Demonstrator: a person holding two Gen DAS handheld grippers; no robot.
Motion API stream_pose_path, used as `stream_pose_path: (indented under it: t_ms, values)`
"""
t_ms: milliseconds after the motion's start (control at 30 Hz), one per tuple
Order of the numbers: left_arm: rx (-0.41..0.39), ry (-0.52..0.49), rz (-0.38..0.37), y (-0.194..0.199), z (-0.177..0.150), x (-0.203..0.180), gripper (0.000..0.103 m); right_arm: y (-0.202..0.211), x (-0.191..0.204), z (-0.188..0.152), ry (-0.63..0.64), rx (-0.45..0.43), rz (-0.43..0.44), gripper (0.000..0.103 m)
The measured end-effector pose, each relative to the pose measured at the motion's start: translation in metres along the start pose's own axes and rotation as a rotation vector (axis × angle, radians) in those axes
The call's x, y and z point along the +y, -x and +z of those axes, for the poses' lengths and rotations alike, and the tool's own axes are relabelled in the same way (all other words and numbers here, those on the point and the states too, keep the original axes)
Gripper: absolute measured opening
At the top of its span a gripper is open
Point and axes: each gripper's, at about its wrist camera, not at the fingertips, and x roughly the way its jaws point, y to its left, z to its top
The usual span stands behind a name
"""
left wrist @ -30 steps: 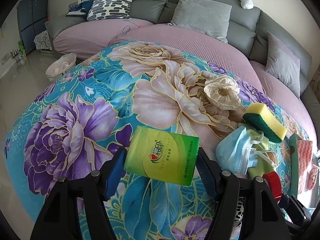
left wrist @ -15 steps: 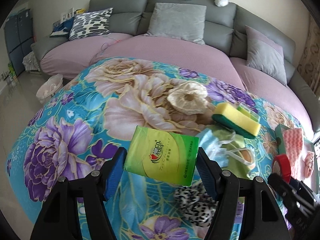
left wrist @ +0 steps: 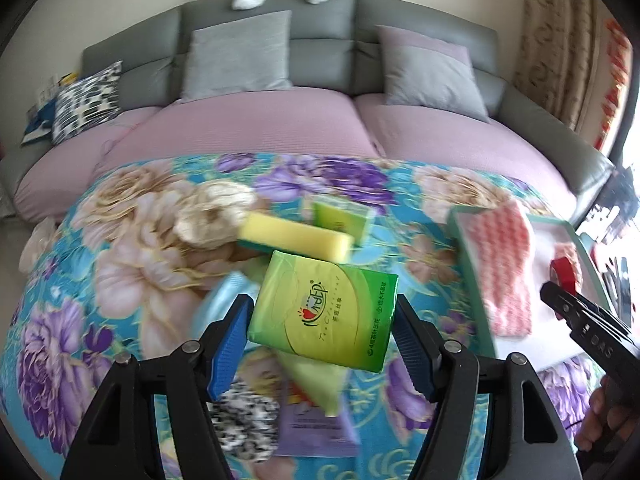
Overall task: Organize soft objects
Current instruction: 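Carry the green tissue pack and red tape roll over the white tray, then release the green tissue pack with the left gripper while the right releases the red tape roll into the tray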
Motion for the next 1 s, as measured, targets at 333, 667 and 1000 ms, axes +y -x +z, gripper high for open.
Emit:
stream_pose_path:
  t_ms: [333,667,1000]
  values:
    - [0.046,-0.181,-0.116,-0.015,0.0,-0.087,0.071,0.005,-0.057,0.005,-0.078,-0.009,-0.157,0.05]
    - [0.043,-0.277,-0.176,-0.022,0.01,-0.142,0.071,0.006,-0.096,0.007,-0.15,0.0,-0.255,0.05]
    - [0.086,-0.349,-0.251,-0.047,0.005,-0.188,0.071,0.01,-0.107,0.008,-0.176,0.0,-0.305,0.05]
